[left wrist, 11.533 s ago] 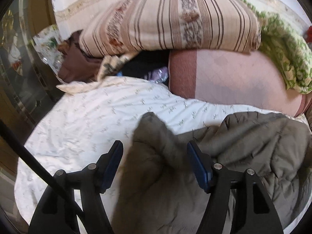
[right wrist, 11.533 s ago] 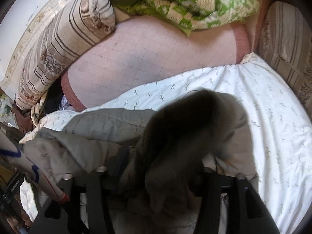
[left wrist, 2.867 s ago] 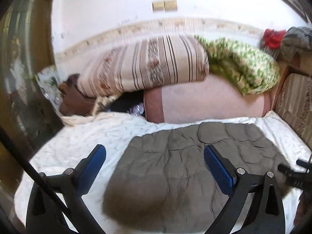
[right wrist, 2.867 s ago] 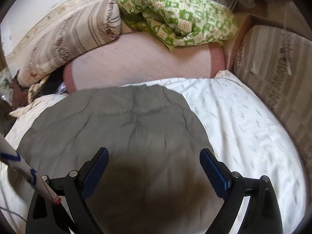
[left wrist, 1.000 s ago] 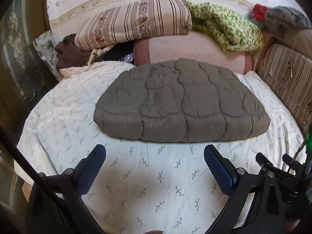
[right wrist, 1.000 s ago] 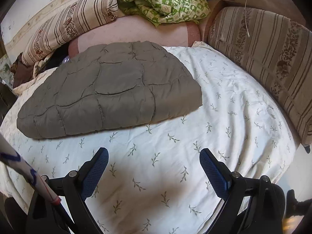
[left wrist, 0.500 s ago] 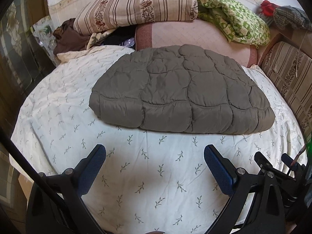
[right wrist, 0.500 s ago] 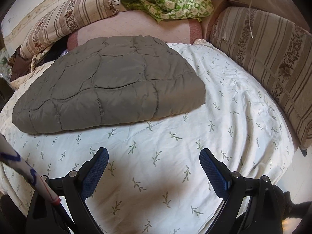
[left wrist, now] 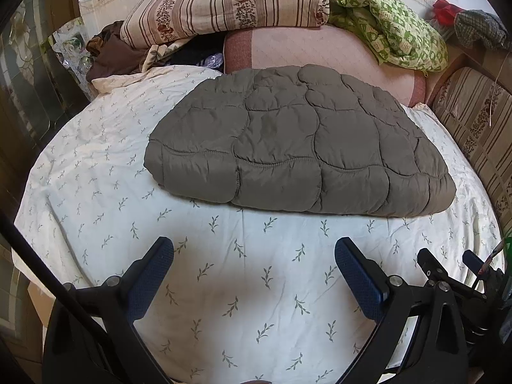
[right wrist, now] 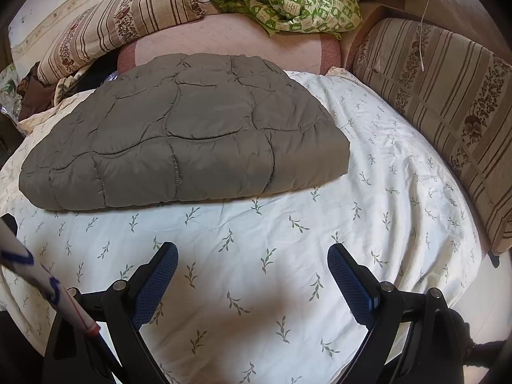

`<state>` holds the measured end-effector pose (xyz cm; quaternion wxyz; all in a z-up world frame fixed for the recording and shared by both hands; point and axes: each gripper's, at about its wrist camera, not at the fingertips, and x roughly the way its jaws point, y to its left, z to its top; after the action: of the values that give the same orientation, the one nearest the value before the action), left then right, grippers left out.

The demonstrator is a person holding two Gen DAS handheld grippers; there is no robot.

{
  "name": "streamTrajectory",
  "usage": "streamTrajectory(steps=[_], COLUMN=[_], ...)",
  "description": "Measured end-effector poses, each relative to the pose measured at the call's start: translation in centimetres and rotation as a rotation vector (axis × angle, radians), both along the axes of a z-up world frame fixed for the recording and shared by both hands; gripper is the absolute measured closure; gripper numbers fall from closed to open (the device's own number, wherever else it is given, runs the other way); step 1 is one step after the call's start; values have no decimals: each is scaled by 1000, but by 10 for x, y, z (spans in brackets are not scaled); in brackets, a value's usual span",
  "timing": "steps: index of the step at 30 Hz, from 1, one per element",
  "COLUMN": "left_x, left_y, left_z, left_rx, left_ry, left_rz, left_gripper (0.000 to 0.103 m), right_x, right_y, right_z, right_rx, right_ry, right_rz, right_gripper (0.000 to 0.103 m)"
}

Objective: Fold large clothes

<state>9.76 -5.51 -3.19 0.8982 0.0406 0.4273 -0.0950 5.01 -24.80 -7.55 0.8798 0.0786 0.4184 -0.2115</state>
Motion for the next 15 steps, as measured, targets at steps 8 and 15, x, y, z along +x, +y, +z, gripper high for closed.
streamTrajectory(steps=[8,15], left_x=[0,-3], left_y=[-2,-6], left_z=[-2,-4], left_rx=[6,16], left_ry=[8,14], left_rz=[-3,-13], left_gripper=[3,3], right_x=[0,-1], right_y=[4,4], right_z=[-3,-4], right_rx=[-15,-22], right_ry=[6,4], right_rz=[3,4], right_gripper=[6,6])
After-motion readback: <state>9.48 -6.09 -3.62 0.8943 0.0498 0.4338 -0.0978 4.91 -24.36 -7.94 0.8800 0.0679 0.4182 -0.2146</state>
